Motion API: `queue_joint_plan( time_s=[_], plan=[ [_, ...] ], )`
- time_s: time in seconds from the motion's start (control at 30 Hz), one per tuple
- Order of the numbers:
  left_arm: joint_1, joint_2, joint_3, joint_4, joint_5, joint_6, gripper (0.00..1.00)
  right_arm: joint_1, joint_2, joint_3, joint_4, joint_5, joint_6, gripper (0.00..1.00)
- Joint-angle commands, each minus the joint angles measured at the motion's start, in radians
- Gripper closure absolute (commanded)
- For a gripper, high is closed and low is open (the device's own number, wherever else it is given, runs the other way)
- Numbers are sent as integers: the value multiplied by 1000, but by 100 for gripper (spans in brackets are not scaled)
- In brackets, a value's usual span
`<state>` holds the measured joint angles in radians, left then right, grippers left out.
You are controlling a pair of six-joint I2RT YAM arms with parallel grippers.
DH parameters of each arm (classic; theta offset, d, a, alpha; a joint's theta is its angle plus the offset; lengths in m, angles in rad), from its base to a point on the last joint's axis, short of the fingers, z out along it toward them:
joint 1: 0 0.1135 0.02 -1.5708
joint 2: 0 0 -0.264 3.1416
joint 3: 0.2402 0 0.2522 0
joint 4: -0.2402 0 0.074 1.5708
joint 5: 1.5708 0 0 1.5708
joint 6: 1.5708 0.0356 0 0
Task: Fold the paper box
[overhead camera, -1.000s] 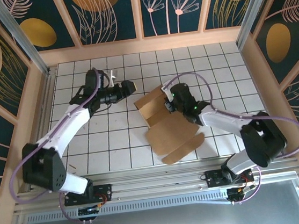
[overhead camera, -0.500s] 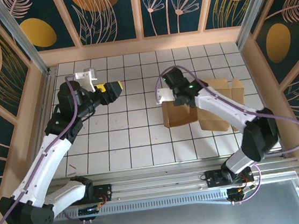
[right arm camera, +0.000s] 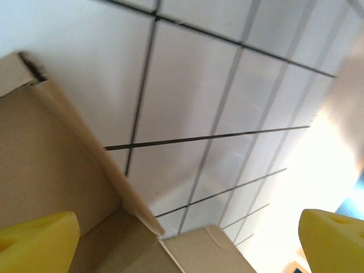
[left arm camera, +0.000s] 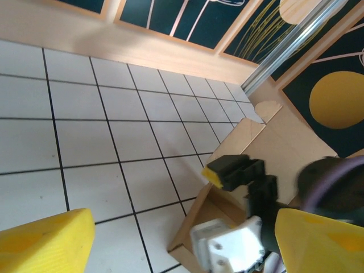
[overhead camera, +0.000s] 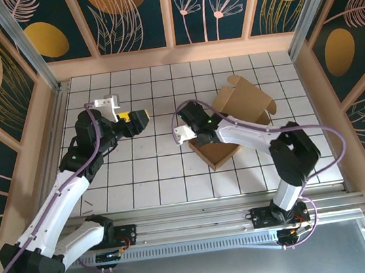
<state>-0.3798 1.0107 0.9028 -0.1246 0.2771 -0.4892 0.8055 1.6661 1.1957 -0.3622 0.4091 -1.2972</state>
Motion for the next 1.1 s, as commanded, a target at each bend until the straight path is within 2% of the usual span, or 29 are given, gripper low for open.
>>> queue_joint_plan(
  time_s=[0.0, 0.07, 0.1, 0.13, 0.17, 0.27, 0.33, 0.37, 0.43, 0.53, 0.63, 0.77, 0.93, 1.07],
  plan=[
    [-4, 54, 8, 101, 74, 119, 17, 27, -152, 32, 93, 4, 377, 1],
    [-4, 78, -4, 176, 193, 145, 16, 27, -196, 79, 61, 179, 928, 5],
    [-5, 79, -14, 221, 239, 147, 16, 14, -215, 100, -35, 222, 1188, 8],
    [-7, 74, -31, 272, 285, 152, 15, -7, -247, 104, -159, 164, 1437, 9],
    [-11, 67, -46, 313, 323, 160, 15, -26, -302, 44, -195, 79, 1620, 14],
    [-34, 44, -57, 331, 380, 215, 15, -42, -513, -267, -78, -97, 2079, 29],
    [-73, 35, -39, 273, 397, 255, 14, -64, -649, -458, 2, -173, 2334, 31],
    [-106, 30, -26, 230, 405, 283, 13, -73, -706, -529, 12, -189, 2448, 26],
    [-184, 18, -12, 147, 393, 344, 12, -98, -769, -590, -36, -209, 2602, 23],
    [-242, -25, -26, 88, 382, 414, 12, -101, -762, -595, -110, -201, 2718, 23],
    [-252, -66, -52, 36, 385, 484, 12, -105, -655, -579, -188, -191, 2826, 23],
    [-271, -77, -37, -66, 396, 562, 10, -125, -515, -547, -134, -218, 2804, 25],
    [-290, -91, -51, -98, 367, 608, 1, -179, -398, -531, 28, -221, 2686, 44],
    [-291, -114, -74, -82, 292, 580, 1, -206, -321, -516, 79, -228, 2572, 70]
  ],
)
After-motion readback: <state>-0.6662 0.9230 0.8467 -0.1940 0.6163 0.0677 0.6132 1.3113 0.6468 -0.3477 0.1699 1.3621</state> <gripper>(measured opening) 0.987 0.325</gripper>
